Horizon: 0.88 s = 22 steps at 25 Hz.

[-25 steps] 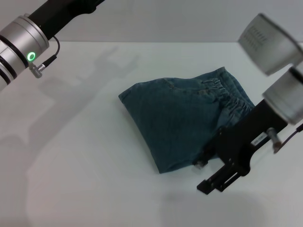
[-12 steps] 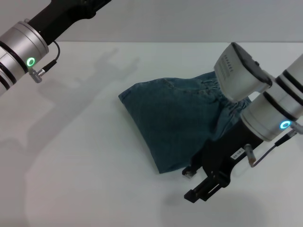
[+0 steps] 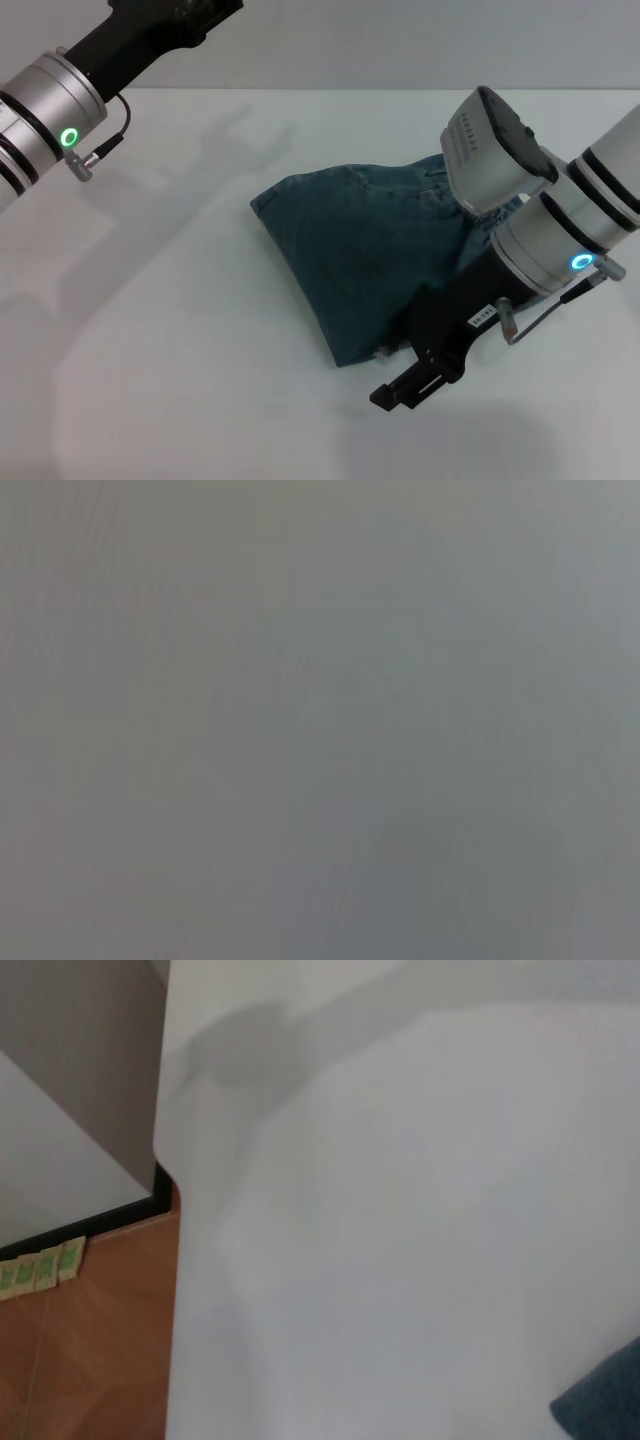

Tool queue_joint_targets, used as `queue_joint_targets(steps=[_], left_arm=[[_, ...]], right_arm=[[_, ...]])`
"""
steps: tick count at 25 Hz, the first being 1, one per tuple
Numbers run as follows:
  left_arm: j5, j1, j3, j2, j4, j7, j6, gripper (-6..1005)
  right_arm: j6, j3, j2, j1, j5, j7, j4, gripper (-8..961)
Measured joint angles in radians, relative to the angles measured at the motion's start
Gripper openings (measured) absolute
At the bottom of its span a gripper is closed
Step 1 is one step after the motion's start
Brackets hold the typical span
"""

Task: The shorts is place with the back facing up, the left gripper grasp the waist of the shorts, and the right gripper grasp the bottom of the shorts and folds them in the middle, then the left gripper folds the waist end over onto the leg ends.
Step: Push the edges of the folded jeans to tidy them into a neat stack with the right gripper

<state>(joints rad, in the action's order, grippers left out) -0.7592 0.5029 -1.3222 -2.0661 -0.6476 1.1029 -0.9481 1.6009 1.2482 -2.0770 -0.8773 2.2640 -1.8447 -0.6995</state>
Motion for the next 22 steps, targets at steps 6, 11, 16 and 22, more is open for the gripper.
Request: queue_joint_targets(steps=[6,11,16,22], left_arm=[[0.000,-0.004,0.000,0.000,0.000,0.001,-0.010,847],[0.000,-0.007,0.000,0.000,0.000,0.004,-0.025,847],[0.000,-0.009,0.000,0.000,-0.001,0.008,-0.035,846],[0.000,-0.009,0.003,0.000,-0.001,0.008,-0.035,846]], right_arm=[[-0.003,-0.001,0.000,-0.007,-0.023,-0.001,-0.002,629],[-0.012,-0.001,0.000,-0.013,-0.026,-0.005,-0.001,629],[0.007,0.018,0.002,-0.017,-0.025,-0.009,0.000,630],[0.001,0.074,0.005,-0.017,-0.002,-0.025,0.001,630]])
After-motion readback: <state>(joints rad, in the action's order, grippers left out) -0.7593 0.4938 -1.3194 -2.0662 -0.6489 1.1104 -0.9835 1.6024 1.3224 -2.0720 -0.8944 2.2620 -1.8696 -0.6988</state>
